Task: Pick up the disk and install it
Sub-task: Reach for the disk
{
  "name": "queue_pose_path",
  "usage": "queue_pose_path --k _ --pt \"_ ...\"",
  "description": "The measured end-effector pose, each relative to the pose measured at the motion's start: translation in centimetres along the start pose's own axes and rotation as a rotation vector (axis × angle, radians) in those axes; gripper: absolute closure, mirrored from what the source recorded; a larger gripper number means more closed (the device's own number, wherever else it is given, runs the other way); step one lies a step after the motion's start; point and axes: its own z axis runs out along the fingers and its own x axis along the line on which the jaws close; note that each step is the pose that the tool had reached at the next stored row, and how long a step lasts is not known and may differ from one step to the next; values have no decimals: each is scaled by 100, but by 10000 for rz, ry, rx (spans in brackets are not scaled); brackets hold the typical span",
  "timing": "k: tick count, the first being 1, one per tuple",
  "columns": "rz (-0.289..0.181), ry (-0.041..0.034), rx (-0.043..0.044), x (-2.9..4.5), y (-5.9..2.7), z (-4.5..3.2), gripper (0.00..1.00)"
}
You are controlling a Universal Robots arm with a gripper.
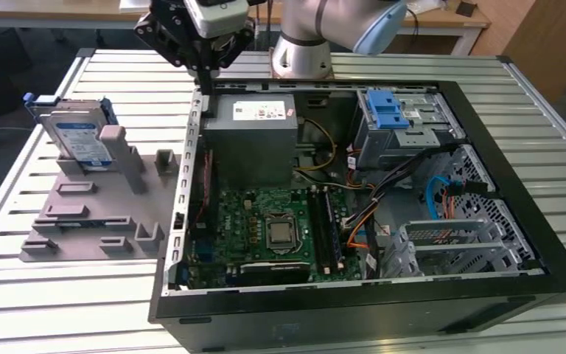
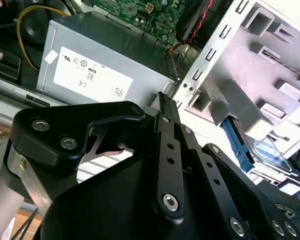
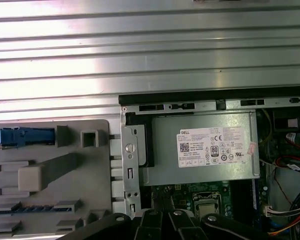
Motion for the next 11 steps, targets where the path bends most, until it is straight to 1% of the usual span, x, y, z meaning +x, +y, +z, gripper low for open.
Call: queue_pose_path --k 11 --pt "0 0 -1 174 -2 -1 89"
